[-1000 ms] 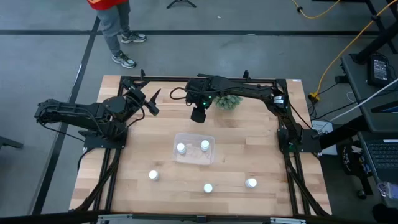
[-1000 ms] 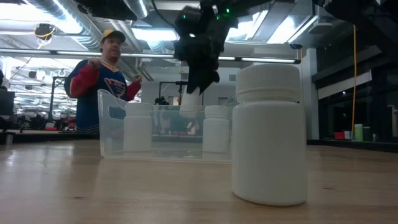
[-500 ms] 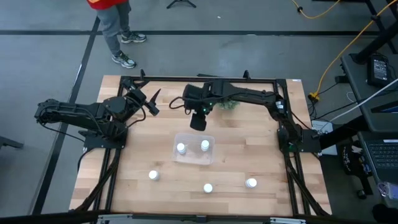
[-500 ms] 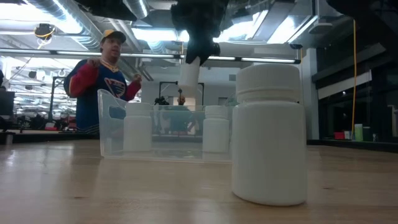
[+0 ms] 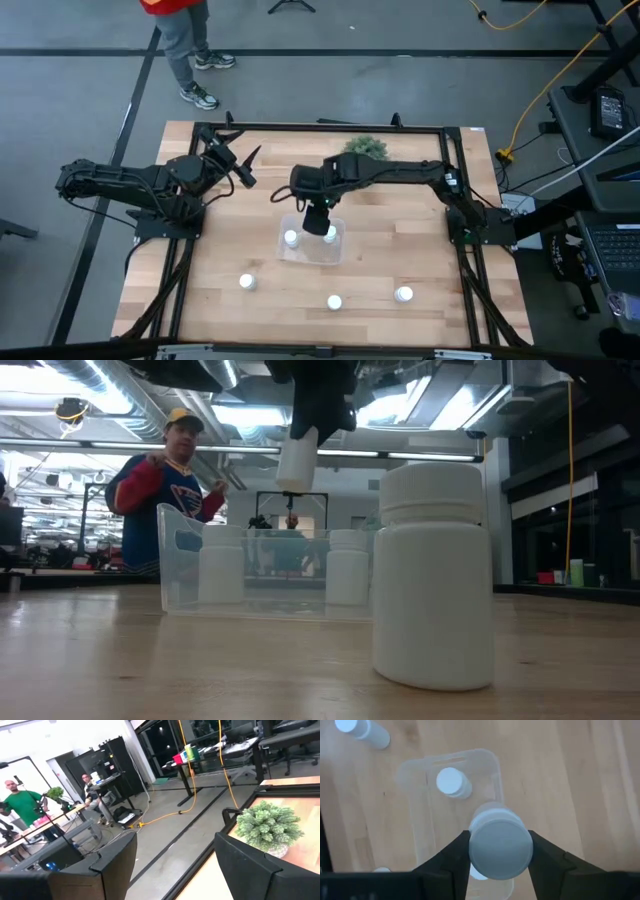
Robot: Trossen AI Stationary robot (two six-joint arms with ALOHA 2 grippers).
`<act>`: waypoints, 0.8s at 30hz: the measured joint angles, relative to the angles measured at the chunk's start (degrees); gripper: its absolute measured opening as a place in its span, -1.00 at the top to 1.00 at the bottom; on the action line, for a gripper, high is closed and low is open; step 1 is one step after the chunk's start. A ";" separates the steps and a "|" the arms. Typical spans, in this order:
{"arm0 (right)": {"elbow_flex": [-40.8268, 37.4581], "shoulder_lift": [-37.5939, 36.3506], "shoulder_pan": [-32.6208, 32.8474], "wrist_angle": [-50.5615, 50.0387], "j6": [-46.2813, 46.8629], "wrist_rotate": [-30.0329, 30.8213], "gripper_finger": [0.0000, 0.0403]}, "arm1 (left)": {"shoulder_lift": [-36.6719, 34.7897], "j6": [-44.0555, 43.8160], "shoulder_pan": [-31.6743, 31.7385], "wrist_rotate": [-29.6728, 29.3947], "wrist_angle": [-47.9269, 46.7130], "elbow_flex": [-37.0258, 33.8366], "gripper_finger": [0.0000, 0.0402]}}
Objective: Pick and place pill bottles into a basket
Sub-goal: Put the white medicine bottle into the transparent bin
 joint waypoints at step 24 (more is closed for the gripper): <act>0.02 0.29 4.06 3.20 -5.93 3.45 0.23 | 0.00 -0.07 0.00 -6.03 0.09 0.00 -0.30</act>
